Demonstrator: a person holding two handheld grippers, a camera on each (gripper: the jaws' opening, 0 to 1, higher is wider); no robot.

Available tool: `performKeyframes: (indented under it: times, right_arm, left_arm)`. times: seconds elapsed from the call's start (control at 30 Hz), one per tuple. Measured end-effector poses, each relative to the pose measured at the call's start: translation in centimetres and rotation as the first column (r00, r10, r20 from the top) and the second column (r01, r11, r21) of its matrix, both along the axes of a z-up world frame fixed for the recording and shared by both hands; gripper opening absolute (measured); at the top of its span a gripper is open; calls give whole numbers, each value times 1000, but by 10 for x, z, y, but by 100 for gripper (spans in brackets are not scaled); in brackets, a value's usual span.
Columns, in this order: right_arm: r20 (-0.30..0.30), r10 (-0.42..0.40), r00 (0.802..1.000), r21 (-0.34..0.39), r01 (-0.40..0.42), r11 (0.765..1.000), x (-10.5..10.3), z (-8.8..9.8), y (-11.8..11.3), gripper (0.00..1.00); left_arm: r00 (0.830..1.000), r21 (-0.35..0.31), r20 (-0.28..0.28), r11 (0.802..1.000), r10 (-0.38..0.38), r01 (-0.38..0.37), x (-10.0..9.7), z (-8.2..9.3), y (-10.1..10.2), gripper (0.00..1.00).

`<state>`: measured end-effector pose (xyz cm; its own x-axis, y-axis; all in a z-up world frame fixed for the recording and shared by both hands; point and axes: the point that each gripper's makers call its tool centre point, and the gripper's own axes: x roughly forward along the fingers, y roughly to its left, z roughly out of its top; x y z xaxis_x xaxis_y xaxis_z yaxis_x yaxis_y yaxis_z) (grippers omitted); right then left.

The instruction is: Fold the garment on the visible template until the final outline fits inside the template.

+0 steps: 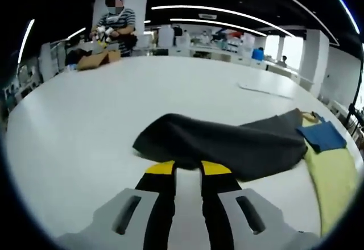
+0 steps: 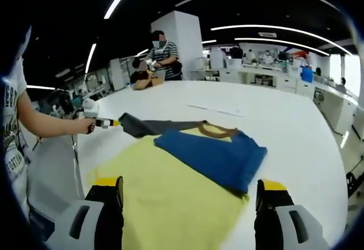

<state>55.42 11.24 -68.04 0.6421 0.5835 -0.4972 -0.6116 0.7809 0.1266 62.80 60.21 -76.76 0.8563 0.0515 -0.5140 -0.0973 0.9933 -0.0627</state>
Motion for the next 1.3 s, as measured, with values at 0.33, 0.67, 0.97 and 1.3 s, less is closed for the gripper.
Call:
performKeyframes:
  times: [0.33, 0.67, 0.97, 1.3]
  right_arm:
    - [-12, -16, 1000, -1, 16, 1000, -2, -4, -3, 94]
    - [-15, -35, 999, -8, 34, 999, -3, -6, -8, 92]
    - [-10, -41, 999, -6, 41, 999, -2, -5, -10, 91]
    - [-5, -10, 1000, 6, 11, 1000, -3, -3, -1, 92]
  left_arm:
    - [1000, 23, -19, 1000, 4, -3, 7, -6, 2, 12]
    - [998, 102, -62, 994, -32, 39, 12, -12, -1, 5]
    - [996, 106, -79, 993, -39, 48, 10, -10, 6, 1]
    - [997, 145, -57, 988, -44, 52, -12, 17, 28, 0]
